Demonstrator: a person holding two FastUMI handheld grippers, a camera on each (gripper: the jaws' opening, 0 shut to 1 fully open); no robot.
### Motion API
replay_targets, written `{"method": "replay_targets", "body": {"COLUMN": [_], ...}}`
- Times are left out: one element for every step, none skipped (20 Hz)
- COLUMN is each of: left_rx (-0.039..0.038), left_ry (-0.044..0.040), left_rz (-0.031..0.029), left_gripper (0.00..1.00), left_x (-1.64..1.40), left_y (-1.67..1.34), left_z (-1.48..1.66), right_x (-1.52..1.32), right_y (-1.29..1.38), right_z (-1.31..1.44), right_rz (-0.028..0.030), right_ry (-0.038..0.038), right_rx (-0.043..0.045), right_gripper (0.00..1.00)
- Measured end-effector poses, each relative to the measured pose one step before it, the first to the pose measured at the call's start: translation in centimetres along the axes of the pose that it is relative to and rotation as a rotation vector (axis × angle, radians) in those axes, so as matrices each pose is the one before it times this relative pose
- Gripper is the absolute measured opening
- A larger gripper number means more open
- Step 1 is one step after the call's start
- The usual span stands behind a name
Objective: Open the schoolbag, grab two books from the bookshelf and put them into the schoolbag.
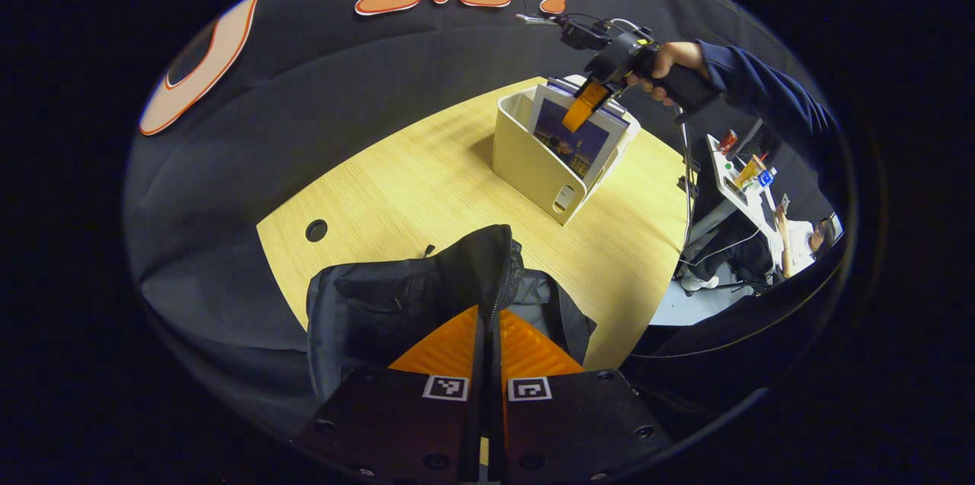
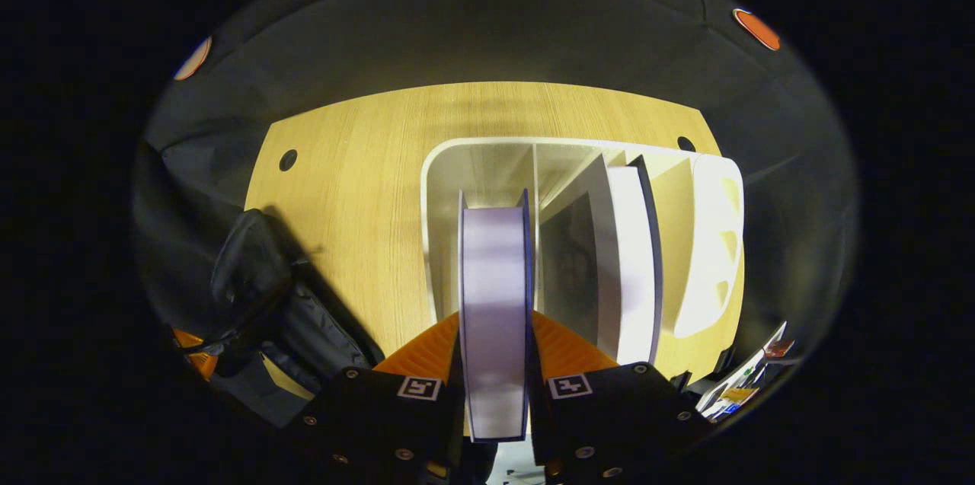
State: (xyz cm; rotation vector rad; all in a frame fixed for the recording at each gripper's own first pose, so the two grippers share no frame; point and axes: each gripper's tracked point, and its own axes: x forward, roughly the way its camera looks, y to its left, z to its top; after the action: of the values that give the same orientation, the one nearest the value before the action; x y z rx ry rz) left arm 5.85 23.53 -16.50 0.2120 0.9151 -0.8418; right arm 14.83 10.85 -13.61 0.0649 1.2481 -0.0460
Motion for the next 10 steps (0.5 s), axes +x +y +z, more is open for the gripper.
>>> {"method": "replay_targets", "body": {"left_rx": [-0.00412,-0.00116,-0.00312,0.00094,-0.0024,-0.00157,-0.00021,0.00048,0.0036,0.00145], "left_ry": [0.00118,0.00117,0.00008,0.00224,-0.00123,0.00362,0.00086,0.00352,0.00079,0.00247], "left_rz": [-0.00016,0.00077,-0.00036,0.00108,0.00096,-0.00025,-0.00126,-0.00332,-0.00073,-0.00086], "left_gripper": [0.05,0.05,0.05,0.05,0.05,0.05,0.05,0.05,0.05,0.05], "left_x": [-0.03,0.048,0.035,-0.053,0.011,0.003,0.105,-0.032,-0.052,-0.016], "left_y": [-0.002,0.002,0.123,0.023,0.017,-0.03,0.02,0.023,-0.017,-0.147], "left_z": [-0.132,0.034,0.088,-0.109,-0.024,-0.131,-0.008,0.049,0.027,0.023], "right_x": [-0.729,-0.588,-0.644,-0.62,-0.624,-0.518,-0.559,-0.556,-0.685,-0.592], "right_y": [0.026,0.002,-0.02,-0.029,0.017,0.012,-0.009,-0.118,-0.157,-0.137], "right_z": [-0.627,-0.683,-0.718,-0.993,-0.777,-0.965,-0.788,-0.935,-0.621,-0.736], "right_rz": [0.01077,0.00851,0.00478,0.00218,0.00631,0.00909,0.00877,0.00702,0.00724,0.00848], "right_ry": [-0.00468,-0.00922,-0.00721,-0.00584,-0.00716,-0.00269,-0.00491,-0.00066,-0.0064,-0.00343], "right_rx": [-0.00843,0.00092,0.00311,0.00309,-0.00071,0.00005,0.00721,0.00207,0.00565,0.0054], "right_gripper": [0.37,0.37,0.36,0.37,0.36,0.36,0.36,0.36,0.36,0.36]}}
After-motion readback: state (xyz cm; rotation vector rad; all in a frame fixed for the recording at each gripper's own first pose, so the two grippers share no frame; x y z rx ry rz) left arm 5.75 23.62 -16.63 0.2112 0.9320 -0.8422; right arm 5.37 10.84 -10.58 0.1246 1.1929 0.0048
